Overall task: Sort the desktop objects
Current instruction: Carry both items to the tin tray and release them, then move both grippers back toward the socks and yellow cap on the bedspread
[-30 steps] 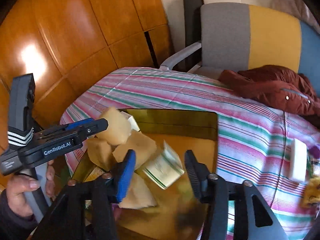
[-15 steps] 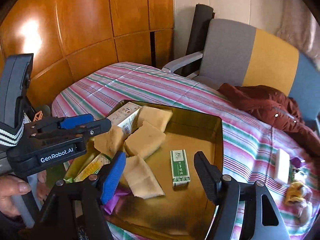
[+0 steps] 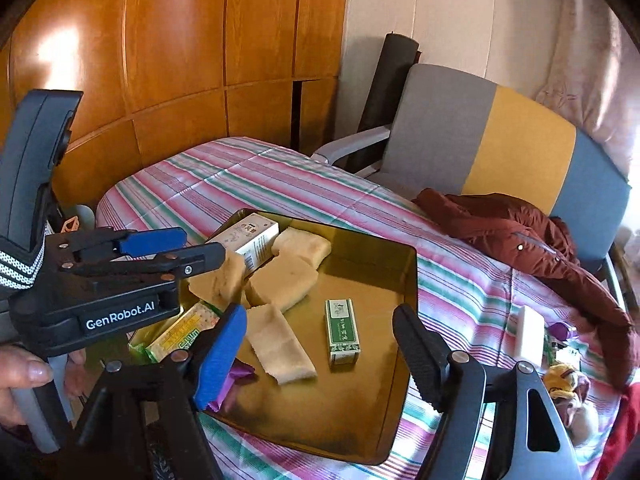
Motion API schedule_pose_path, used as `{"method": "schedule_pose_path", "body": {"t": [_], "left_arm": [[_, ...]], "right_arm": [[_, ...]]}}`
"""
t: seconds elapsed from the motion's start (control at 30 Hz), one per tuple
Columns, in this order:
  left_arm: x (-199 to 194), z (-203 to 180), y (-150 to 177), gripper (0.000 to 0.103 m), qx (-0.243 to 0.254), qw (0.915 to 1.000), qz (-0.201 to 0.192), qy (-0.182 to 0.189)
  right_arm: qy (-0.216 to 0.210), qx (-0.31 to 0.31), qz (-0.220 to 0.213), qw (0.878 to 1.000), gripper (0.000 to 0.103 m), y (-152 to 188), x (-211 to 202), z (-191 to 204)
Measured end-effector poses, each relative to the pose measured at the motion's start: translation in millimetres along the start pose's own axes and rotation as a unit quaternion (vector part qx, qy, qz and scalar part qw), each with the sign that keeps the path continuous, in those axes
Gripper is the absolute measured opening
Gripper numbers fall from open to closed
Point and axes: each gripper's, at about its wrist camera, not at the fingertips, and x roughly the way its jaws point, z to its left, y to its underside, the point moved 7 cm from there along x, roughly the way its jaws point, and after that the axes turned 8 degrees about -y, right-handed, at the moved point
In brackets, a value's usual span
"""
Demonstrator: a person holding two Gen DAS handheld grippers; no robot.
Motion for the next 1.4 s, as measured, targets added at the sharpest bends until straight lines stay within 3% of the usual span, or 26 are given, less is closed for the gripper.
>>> {"method": "schedule_pose_path", "body": {"t": [0.9, 1.4], "left_arm": [[-4.9, -49.2, -4.3, 0.046, 0.049, 0.9985, 0.003, 0.022], [5.8, -110.2, -1.1, 0.046, 0.101, 0.9927, 0.017, 0.063]], "right_arm": [[0.036, 0.015, -0.010, 0.999, 0.079, 12.0, -21.3, -32.0], [0.076, 0.062, 0.006, 0.995, 0.079, 36.5, -26.5, -93.9]]}}
